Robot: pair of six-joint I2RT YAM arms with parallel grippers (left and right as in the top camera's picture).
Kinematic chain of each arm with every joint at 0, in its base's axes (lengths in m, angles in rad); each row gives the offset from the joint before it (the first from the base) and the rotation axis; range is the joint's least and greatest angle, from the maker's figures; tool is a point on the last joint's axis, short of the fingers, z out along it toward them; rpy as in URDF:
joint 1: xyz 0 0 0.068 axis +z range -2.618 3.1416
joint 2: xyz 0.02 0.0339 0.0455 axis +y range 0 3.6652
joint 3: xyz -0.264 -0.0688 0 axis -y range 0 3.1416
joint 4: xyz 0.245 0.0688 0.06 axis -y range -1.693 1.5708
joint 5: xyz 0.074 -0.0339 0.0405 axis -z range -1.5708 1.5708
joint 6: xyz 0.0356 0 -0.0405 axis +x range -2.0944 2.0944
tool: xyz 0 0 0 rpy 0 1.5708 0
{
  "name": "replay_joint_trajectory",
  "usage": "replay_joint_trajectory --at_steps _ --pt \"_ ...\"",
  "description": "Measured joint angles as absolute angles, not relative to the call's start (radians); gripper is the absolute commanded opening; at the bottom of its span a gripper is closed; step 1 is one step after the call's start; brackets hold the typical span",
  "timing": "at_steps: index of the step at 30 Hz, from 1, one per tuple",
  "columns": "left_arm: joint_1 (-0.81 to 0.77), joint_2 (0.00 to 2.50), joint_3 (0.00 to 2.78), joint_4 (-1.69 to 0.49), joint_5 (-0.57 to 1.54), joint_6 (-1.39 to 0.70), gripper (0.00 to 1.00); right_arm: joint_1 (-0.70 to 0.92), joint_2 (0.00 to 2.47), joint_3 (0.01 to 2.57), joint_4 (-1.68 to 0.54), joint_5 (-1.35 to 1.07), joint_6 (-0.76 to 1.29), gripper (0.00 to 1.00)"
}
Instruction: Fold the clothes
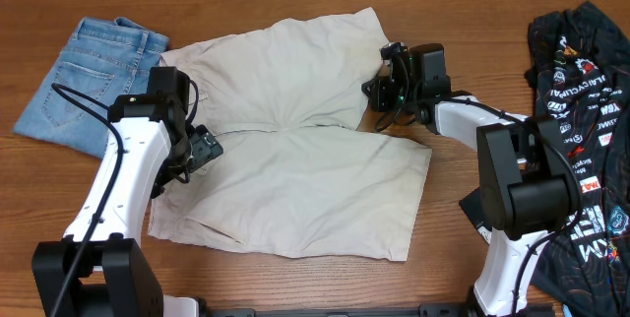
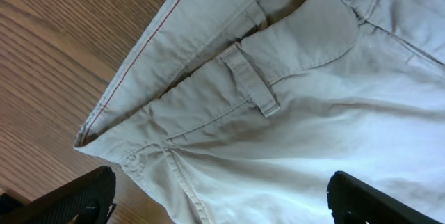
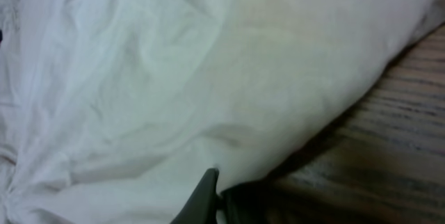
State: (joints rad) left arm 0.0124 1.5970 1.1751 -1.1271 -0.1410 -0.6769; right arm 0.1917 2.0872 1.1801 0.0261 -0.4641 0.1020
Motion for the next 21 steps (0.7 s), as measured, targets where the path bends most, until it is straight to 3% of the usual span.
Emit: replay_joint_trajectory --at_steps 5,11,13,17,19,21 --pt "0.012 1.597 1.175 -1.130 -0.141 -0.670 1.00 0.192 2.087 1.188 -0.010 -0.458 0.104 0.04" --pt "0.012 1.597 1.175 -1.130 -0.141 -0.649 1.00 0.217 2.062 1.357 -0.348 -0.300 0.076 0.07" --pt "0.012 1.597 1.175 -1.130 -0.141 -0.647 1.00 0.245 2.046 1.462 -0.456 -0.226 0.054 0.26" --pt "0.012 1.597 1.175 -1.131 -0.141 -0.647 1.00 0.305 2.002 1.587 -0.515 -0.136 -0.012 0.47" --pt "0.012 1.597 1.175 -1.130 -0.141 -0.647 1.00 0.336 1.979 1.602 -0.548 -0.114 -0.066 0.63" --pt "0.012 1.597 1.175 -1.131 -0.141 -0.647 1.00 0.353 1.978 1.605 -0.579 -0.105 -0.088 0.66"
